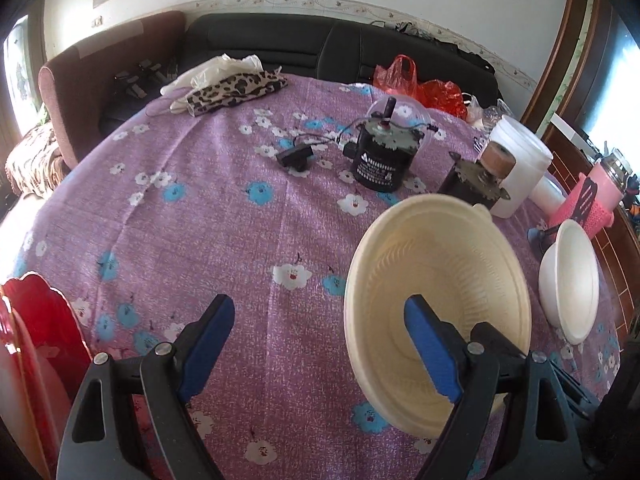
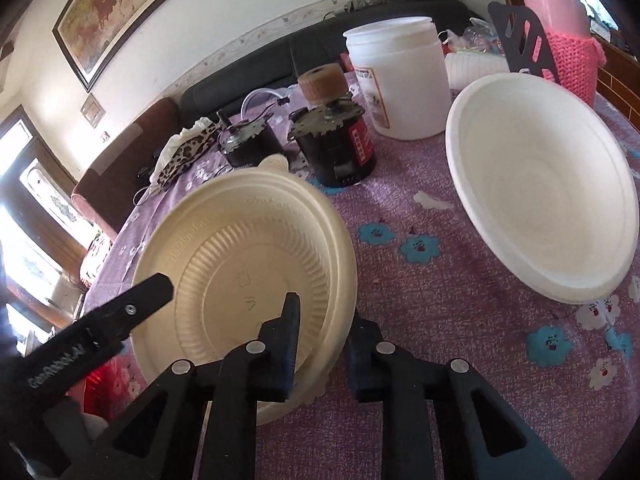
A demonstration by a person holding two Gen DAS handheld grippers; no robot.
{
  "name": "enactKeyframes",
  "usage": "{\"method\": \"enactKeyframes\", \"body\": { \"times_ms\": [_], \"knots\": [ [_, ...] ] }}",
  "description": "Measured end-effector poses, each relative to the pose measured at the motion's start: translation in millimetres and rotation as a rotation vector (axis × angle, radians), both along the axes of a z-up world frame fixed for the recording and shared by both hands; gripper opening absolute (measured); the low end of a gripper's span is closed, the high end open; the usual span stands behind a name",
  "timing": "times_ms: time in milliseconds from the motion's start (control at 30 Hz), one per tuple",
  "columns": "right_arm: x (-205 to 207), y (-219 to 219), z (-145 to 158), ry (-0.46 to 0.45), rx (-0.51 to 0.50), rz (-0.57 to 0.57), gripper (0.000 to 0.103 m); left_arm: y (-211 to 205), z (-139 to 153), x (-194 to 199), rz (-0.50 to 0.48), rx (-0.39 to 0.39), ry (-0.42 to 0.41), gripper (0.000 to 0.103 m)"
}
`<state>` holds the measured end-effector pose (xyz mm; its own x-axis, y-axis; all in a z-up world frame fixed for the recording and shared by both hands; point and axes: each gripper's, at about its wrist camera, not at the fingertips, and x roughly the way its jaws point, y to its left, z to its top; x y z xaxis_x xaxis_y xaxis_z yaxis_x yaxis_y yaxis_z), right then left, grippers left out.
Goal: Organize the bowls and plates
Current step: 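Grasp the beige ribbed bowl rim with the right tool and lift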
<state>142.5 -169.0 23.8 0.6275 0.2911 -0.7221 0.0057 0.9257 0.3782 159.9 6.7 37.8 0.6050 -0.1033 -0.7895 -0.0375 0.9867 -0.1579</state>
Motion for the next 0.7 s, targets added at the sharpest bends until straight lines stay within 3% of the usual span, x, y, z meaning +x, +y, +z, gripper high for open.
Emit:
{"method": "enactKeyframes", "body": {
  "times_ms": [167, 267, 333, 400, 533, 700],
  "knots": [
    [-1.8, 3.7, -3.3, 0.034, 0.017, 0.033, 0.022, 8.0, -2.6, 0.4, -0.003, -0.052, -0.006, 0.083],
    [-4.1, 6.4, -2.2, 0.038, 0.017, 0.046, 0.022, 7.4, -2.6, 0.7, -0.017, -0.056, -0.014, 0.066],
    [-5.3, 9.6, -1.1, 0.035, 0.018, 0.059, 0.022, 6.3, -7.0, 2.8, -0.031, -0.057, 0.002, 0.031],
    [-6.3, 11.8, -0.6, 0.034, 0.027, 0.067, 0.022, 4.9, -12.2, 6.3, -0.056, -0.072, 0.033, 0.011],
    [-8.6, 15.8, 2.3, 0.028, 0.024, 0.067, 0.021, -0.3, -6.8, -0.5, -0.065, -0.053, 0.013, 0.010],
    [-21.1, 10.1, 18.8, 0.002, 0.027, 0.035, 0.021, -3.8, 20.0, -25.7, -0.075, -0.051, -0.053, 0.011]
  ]
}}
